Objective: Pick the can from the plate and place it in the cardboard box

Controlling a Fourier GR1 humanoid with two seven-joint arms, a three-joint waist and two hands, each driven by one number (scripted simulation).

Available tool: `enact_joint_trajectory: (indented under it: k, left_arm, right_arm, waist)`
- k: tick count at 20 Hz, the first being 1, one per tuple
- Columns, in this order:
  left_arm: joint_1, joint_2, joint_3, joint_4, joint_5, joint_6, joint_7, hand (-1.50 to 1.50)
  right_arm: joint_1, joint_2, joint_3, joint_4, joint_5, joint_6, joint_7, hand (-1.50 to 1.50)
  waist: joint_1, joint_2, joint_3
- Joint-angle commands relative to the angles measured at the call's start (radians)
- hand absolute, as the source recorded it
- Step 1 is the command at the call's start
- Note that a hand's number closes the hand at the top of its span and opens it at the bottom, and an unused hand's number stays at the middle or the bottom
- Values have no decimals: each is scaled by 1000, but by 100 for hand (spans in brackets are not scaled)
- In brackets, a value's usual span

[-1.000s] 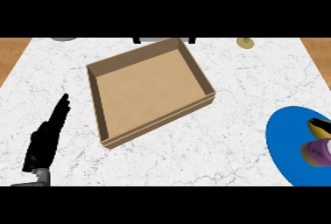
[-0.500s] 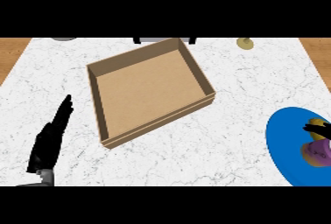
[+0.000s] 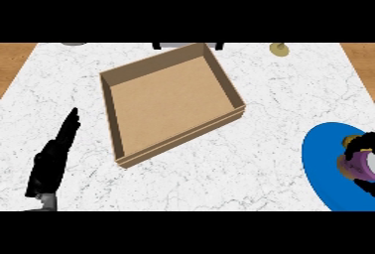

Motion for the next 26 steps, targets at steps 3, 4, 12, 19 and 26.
enact_joint_trajectory:
  k: [3, 4, 12, 19, 26]
  left_arm:
    - [-89, -13, -65, 6, -8, -43, -4, 0]
    - [-95, -20, -89, -10, -9, -57, -5, 0]
    - [-140, -55, -140, 17, -38, -52, 1, 0]
    - [-170, -41, -104, 41, -32, -43, 8, 0]
    - [-143, -41, -98, 46, -37, -33, 7, 0]
  right_arm:
    - [-310, 47, 183, 7, 68, 5, -84, 150]
    - [-329, 46, 223, 11, 90, -5, -125, 150]
    - [-625, 85, 267, 209, 89, -53, -318, 150]
    - [-843, 111, 210, 435, 17, -50, -466, 150]
    - [-964, 195, 159, 574, -212, 124, -613, 150]
  waist:
    - [180, 50, 10]
    - [218, 60, 13]
    - [242, 79, 14]
    - [199, 68, 11]
    - [175, 54, 9]
